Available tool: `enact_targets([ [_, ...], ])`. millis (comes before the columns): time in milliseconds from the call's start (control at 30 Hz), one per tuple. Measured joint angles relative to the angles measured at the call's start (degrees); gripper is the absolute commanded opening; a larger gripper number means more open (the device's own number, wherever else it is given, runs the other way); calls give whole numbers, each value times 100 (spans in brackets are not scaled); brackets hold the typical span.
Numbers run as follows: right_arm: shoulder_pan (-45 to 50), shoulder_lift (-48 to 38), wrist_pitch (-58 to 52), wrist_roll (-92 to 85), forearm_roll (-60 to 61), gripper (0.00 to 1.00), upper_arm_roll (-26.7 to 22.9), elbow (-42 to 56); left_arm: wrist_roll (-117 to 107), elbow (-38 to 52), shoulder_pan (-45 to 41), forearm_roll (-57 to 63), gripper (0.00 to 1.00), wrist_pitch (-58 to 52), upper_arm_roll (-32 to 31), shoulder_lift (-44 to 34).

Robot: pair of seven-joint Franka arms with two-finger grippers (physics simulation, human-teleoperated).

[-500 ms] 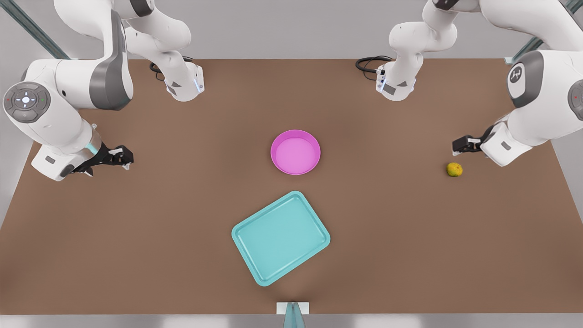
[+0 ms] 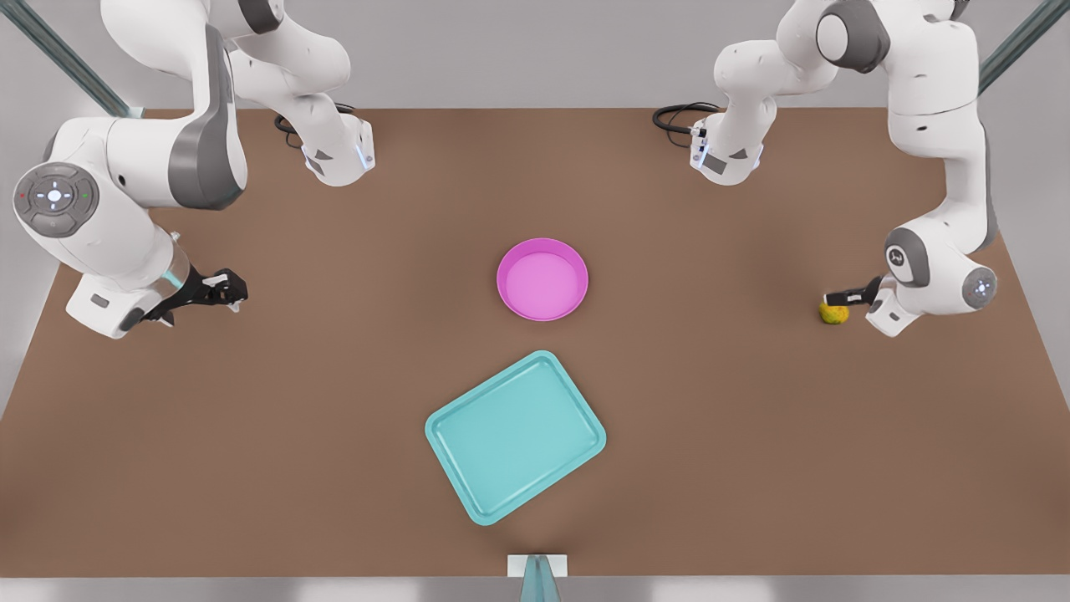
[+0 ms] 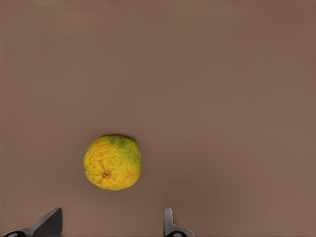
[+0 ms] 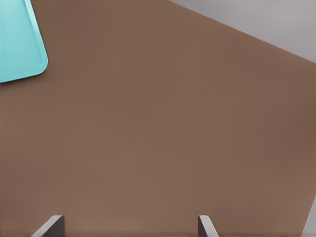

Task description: Place the orange on the plate with the left arm and the plate on the tray with the right arm

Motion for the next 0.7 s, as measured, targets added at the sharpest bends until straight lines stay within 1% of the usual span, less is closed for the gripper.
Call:
enact_targets([
  [100, -6, 1, -4, -29, 1, 100, -5, 0, 396, -30, -6, -11, 100, 513, 5, 162],
  [200, -4, 7, -7, -54, 3, 100, -6, 0, 690, -98, -13, -16, 100, 725, 3, 274],
  [400, -5, 17, -9, -93, 9, 100, -7, -3, 1116, -118, -22, -19, 100, 879, 3, 558],
  [700, -11, 30, -11, -132, 11, 100, -7, -9, 1536, -106, -29, -25, 100, 1007, 3, 773],
])
